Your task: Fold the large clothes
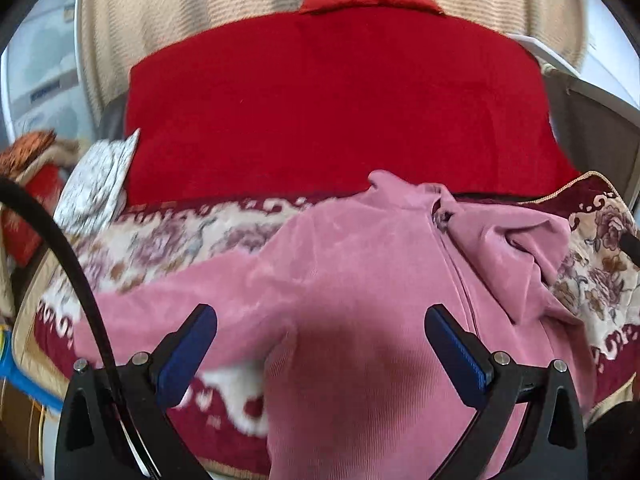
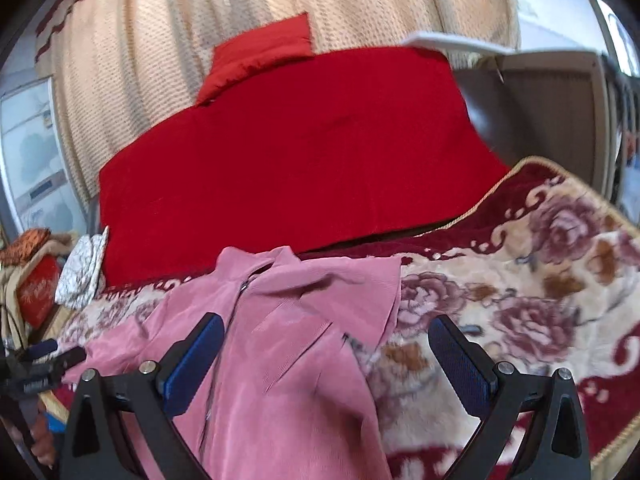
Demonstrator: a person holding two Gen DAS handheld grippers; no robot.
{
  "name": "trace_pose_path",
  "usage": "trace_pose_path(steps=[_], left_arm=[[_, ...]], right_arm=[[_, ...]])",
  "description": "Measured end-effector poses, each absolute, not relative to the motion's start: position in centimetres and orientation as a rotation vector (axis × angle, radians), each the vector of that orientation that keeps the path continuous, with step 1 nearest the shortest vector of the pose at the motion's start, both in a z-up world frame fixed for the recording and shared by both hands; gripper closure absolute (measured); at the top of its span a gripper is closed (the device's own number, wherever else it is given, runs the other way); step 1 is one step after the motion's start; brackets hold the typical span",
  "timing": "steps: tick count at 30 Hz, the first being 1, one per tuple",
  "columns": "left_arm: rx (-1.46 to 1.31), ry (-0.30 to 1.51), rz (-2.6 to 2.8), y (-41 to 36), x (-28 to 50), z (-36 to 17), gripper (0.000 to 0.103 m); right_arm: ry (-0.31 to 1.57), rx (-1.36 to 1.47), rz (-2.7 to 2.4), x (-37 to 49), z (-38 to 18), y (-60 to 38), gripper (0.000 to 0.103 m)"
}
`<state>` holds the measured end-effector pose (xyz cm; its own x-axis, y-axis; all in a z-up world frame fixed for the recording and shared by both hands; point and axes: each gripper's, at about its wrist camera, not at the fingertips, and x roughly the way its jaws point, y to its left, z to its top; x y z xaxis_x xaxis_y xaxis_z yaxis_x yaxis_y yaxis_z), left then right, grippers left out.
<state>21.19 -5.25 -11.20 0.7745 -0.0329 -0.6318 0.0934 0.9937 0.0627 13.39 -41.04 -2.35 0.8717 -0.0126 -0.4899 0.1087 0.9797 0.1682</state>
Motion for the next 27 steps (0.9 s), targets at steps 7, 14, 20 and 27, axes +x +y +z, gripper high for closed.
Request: trace_pose_path(steps=[7, 14, 20, 27], left_arm=[[-0.003, 0.665, -0.106, -6.0, 24.6, -13.6, 0.0], [-0.001, 0.701, -0.068, -7.5, 27.0, -15.2, 0.0], [0.044, 0.637, -0.04, -7.6, 26.6, -14.7, 0.0], [0.026, 0.58, -0.017, -5.6, 25.8, -13.8, 0.0]], right_arm=[[0.569, 0.305, -0.12, 22.4, -5.6, -46.6, 0.0], [0.658, 0.462, -0.01, 28.6, -9.3, -48.8, 0.0], [0.758, 0.528, 0.089, 29.7, -11.7, -47.1, 0.069], [0.67, 0.501, 0.319, 25.4, -7.6, -41.7, 0.075]])
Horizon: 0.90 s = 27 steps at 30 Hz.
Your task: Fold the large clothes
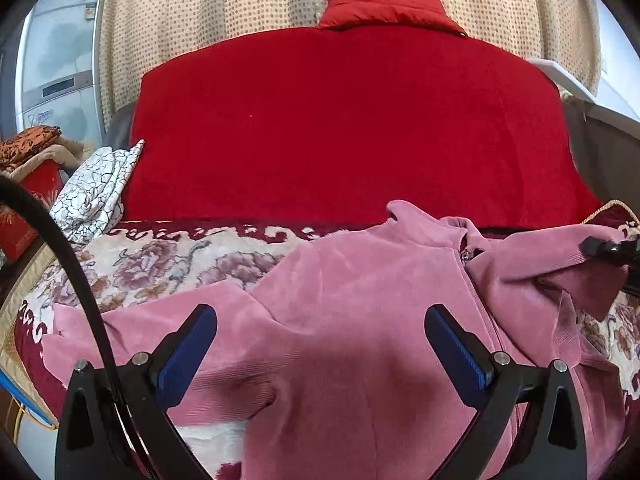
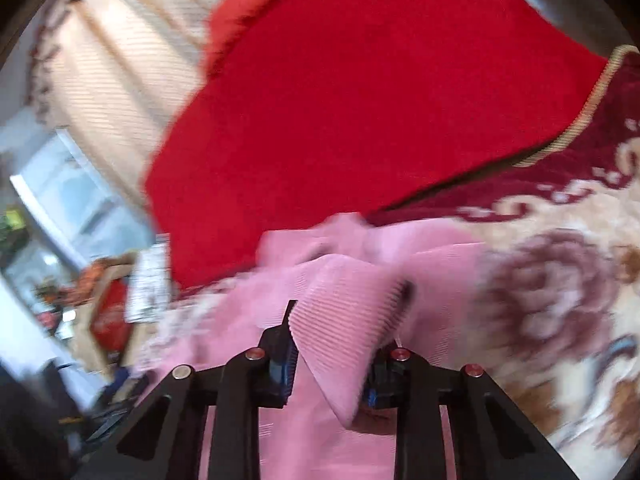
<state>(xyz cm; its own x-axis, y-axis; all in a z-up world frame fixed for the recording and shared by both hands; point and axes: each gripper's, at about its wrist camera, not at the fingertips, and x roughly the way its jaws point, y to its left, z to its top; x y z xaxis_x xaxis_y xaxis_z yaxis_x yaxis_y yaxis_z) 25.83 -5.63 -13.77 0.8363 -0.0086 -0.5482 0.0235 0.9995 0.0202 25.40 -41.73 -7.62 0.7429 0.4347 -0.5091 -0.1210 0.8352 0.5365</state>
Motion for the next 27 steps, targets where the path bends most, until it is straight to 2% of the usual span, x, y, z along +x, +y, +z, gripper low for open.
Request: trace_pose_path(steps=[4, 5, 6, 7, 14, 17, 20, 25, 27], left_arm=[[-0.023, 0.569, -0.011, -3.8, 25.4, -13.5, 0.0], [-0.034, 0.567, -0.007, -3.3, 25.3, -13.5, 0.0], [-0.046, 0.569, -0.008, -2.8, 25.2, -13.6, 0.0], [-0.062, 0.582, -0.02, -2.4, 25.3, -13.8, 0.0], [-0.106, 0.669, -0.213, -3.0, 25.0, -14.9, 0.0], [-0.146, 0.739, -0.357, -4.3, 25.1, -15.7, 0.0], [-0.108, 0.77, -0.47, -6.9, 24.7, -16.4, 0.0], [-0.054, 0.937, -0.526, -10.5, 26.3, -19.2, 0.0], [-0.102, 0.969, -0.571, -10.9, 26.9, -19.6, 0.007]], right_arm=[[0.691, 0.597, 0.576, 24.0, -7.1, -37.4, 0.071], [0.704, 0.622, 0.628, 23.8, -7.4, -36.3, 0.058], [0.734, 0.639, 0.667, 23.6, -7.7, -35.3, 0.016], [0.78, 0.658, 0.697, 23.7, -8.5, -34.2, 0.0], [0.708, 0.773, 0.661, 22.5, -9.0, -36.6, 0.0], [0.688, 0.704, 0.505, 22.0, -8.1, -38.3, 0.0], [0.701, 0.755, 0.46, 21.3, -9.3, -40.0, 0.005], [0.738, 0.782, 0.424, 21.1, -10.3, -42.1, 0.018], [0.749, 0.775, 0.419, 21.2, -10.4, -42.0, 0.018]])
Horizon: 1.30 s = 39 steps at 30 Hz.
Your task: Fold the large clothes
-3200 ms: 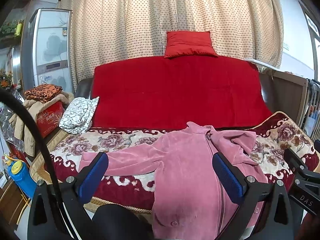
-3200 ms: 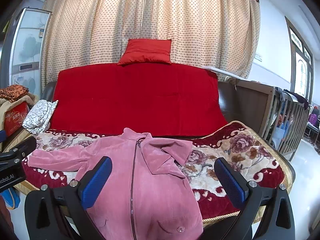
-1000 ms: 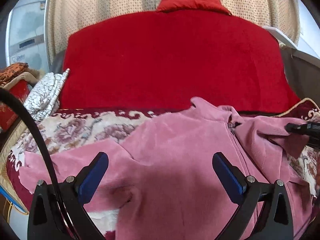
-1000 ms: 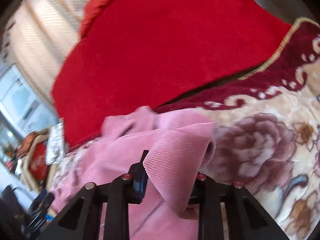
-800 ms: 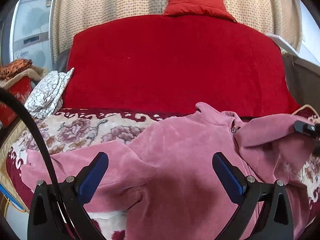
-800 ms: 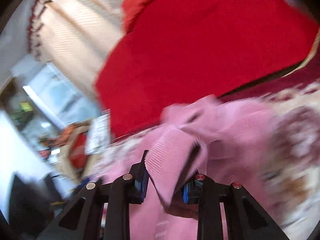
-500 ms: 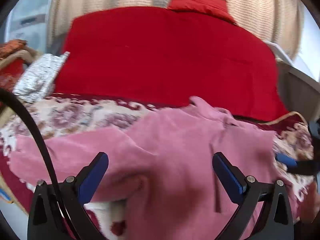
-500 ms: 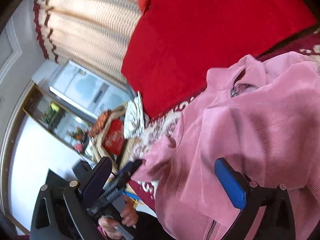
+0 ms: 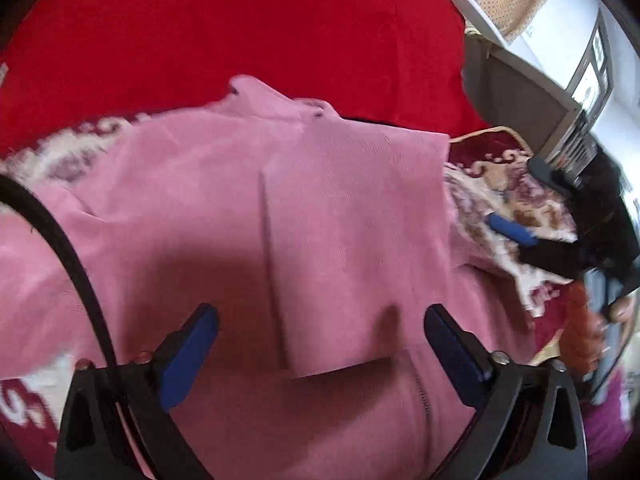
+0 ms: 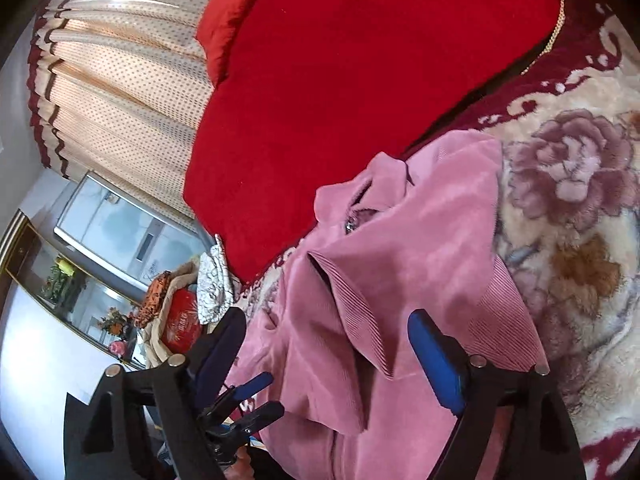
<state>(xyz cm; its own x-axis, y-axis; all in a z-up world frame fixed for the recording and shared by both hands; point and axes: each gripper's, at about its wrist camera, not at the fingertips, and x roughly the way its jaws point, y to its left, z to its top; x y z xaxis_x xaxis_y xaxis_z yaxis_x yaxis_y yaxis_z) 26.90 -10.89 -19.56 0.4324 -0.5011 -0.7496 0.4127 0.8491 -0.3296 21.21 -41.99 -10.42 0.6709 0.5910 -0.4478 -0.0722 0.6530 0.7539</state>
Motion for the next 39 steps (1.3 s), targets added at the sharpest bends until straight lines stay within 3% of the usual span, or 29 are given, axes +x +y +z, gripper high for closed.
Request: trace_pose_path(steps=[3, 4, 6, 7, 8, 15, 24, 25, 31, 33, 35, 39], left_arm=[[-0.151, 0.995, -0.632, -11.2, 27.5, -19.9, 0.036], [-0.152, 1.007, -0.654, -11.6, 27.6, -20.1, 0.054], [-0.146, 1.005, -0.659, -11.8, 27.9, -20.2, 0.075], [-0.16, 0.987, -0.673, -11.6, 28.1, -19.8, 0.092], [-0.181, 0.966, -0.695, -11.3, 27.9, -19.2, 0.094], [-0.222, 0.752, -0.692, -7.3, 27.9, -14.8, 0.095], [-0.043, 0.662, -0.289, -1.2, 31.7, -11.7, 0.095], [-0.051, 0.65, -0.251, -0.4, 31.5, -11.4, 0.093], [-0.183, 0.704, -0.187, 2.9, 30.1, -12.6, 0.038], [-0.219, 0.763, -0.224, 2.4, 29.5, -13.4, 0.037], [-0.216, 0.84, -0.274, 1.3, 29.6, -14.4, 0.026], [-0.232, 0.978, -0.289, -0.2, 30.7, -17.7, 0.024]], right_arm=[[0.759, 0.759, 0.401, 21.5, -11.1, -42.0, 0.018], [0.76, 0.765, 0.393, 21.6, -11.4, -42.3, 0.018], [0.757, 0.796, 0.391, 21.8, -11.9, -42.6, 0.02], [0.757, 0.811, 0.391, 21.9, -12.2, -42.9, 0.021], [0.761, 0.823, 0.385, 22.1, -12.6, -43.1, 0.022], [0.767, 0.841, 0.373, 22.5, -13.3, -42.8, 0.023], [0.767, 0.835, 0.381, 23.4, -13.6, -41.8, 0.023], [0.767, 0.824, 0.38, 23.4, -13.6, -41.6, 0.023], [0.767, 0.792, 0.415, 23.6, -13.3, -40.5, 0.023], [0.774, 0.775, 0.431, 23.7, -13.2, -39.8, 0.023], [0.776, 0.757, 0.437, 23.7, -13.1, -39.2, 0.023], [0.773, 0.721, 0.445, 23.4, -12.9, -38.4, 0.023]])
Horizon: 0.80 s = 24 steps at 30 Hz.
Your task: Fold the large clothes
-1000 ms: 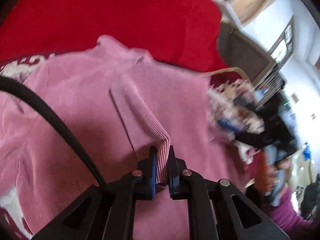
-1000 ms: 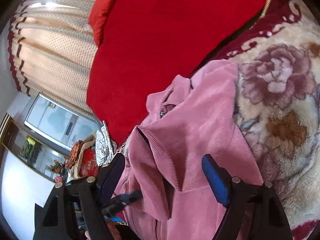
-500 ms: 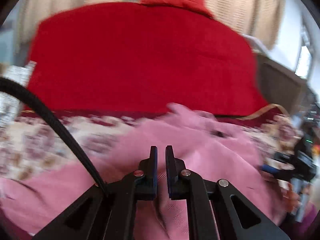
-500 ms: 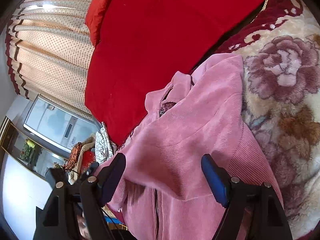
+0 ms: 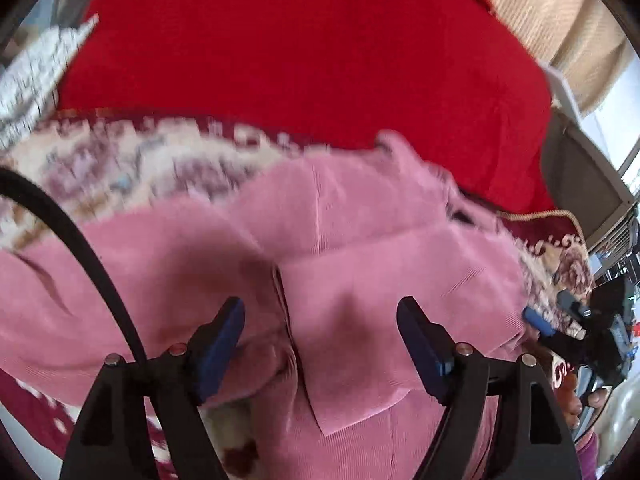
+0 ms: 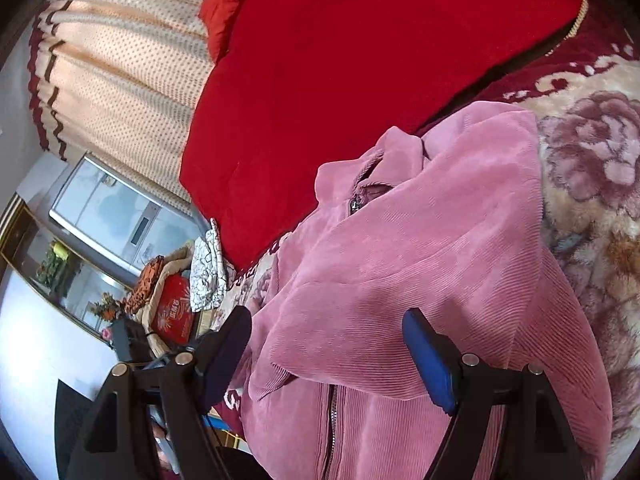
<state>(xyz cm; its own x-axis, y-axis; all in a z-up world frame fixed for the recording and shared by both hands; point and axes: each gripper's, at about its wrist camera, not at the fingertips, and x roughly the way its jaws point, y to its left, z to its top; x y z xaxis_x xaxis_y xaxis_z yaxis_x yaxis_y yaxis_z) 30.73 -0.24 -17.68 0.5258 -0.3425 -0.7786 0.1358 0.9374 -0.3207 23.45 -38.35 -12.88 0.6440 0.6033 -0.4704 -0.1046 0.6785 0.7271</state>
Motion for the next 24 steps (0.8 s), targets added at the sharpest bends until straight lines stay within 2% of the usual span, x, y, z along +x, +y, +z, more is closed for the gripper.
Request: trace_pose_path(steps=[3, 6, 9, 11, 14, 24], left_arm=[[-0.249, 1.04, -0.306, -0.8, 31.3, -19.2, 0.026], [-0.249, 1.017, -0.337, -1.2, 31.7, -19.2, 0.038], [-0.226, 1.012, -0.338, -1.7, 32.4, -19.3, 0.056], [-0.242, 1.029, -0.336, -1.4, 32.9, -19.5, 0.077], [-0.282, 1.026, -0.338, -0.9, 33.6, -20.0, 0.096], [-0.22, 0.851, -0.337, -1.0, 33.4, -16.3, 0.1]], right_arm=[[0.778, 0.696, 0.437, 23.3, -13.0, -38.3, 0.023], [0.787, 0.691, 0.427, 23.3, -13.3, -38.4, 0.023], [0.794, 0.697, 0.42, 23.6, -13.6, -38.6, 0.023], [0.798, 0.698, 0.42, 23.7, -13.8, -38.7, 0.023], [0.803, 0.678, 0.417, 23.6, -13.8, -38.5, 0.023], [0.792, 0.676, 0.423, 23.7, -13.6, -38.4, 0.023]])
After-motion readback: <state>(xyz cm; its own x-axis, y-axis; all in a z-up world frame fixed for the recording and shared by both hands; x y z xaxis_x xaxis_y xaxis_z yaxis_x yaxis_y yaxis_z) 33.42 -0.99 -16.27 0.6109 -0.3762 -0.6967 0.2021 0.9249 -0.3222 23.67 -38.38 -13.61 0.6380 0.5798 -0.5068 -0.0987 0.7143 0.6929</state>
